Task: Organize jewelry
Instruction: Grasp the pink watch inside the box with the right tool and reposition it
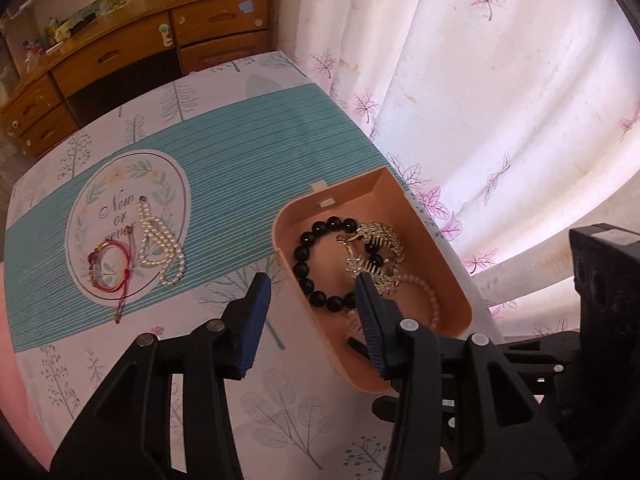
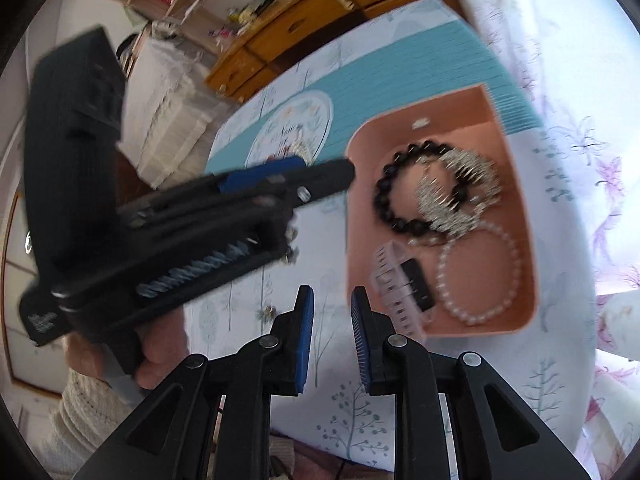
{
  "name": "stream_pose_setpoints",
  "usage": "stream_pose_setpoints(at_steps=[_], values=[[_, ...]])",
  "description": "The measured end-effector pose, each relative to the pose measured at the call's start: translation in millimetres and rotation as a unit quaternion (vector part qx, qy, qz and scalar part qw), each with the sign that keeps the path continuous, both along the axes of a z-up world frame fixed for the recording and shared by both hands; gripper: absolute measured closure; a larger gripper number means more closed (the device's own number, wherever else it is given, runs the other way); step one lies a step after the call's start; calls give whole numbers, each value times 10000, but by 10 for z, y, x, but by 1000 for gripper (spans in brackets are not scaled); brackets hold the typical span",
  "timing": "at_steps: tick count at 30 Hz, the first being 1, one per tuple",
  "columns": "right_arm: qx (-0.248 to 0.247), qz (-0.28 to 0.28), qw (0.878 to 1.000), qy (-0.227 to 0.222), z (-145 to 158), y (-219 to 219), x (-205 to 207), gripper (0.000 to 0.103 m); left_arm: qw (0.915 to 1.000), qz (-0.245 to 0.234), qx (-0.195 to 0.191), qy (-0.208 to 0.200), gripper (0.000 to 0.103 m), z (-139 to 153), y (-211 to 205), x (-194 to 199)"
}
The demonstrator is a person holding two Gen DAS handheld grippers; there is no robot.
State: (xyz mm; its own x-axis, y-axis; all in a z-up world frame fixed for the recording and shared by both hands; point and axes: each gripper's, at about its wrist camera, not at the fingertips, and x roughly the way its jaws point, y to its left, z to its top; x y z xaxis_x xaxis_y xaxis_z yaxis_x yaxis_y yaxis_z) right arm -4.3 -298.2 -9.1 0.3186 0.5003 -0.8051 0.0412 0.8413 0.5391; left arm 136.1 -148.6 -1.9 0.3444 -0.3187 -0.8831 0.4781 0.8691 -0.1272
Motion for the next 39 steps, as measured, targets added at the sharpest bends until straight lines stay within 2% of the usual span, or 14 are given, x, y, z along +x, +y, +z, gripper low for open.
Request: stream_pose_setpoints(at_steps=[4,9,15,20,26,32,39], values=[[-226,177,9992,291,-187,139,64,84,9996,262,-7,-141,62,95,392,-70],[-473,-189,9982,318,-259,11,170,84,9974,662,11,-274,63,163,907,-141],[-1027,-646,9924,224,-255,-124,335,84,9910,1286,34,-365,63,176,1571,-191],[-1268,-560,9903,-94,-104,22,389,84,9857,1651,69,-325,63,111,1975,-234],[-1557,-352,9863,-425,121,317,460,84,9848,1677,266,-356,63,-2,2096,-393],[-1805,-205,9826,-388,229,423,481,84,9886,1451,271,-307,63,-140,2034,-605],[-2171,227,9759,-27,-30,395,340,84,9900,1404,148,-38,63,-318,2039,-748]])
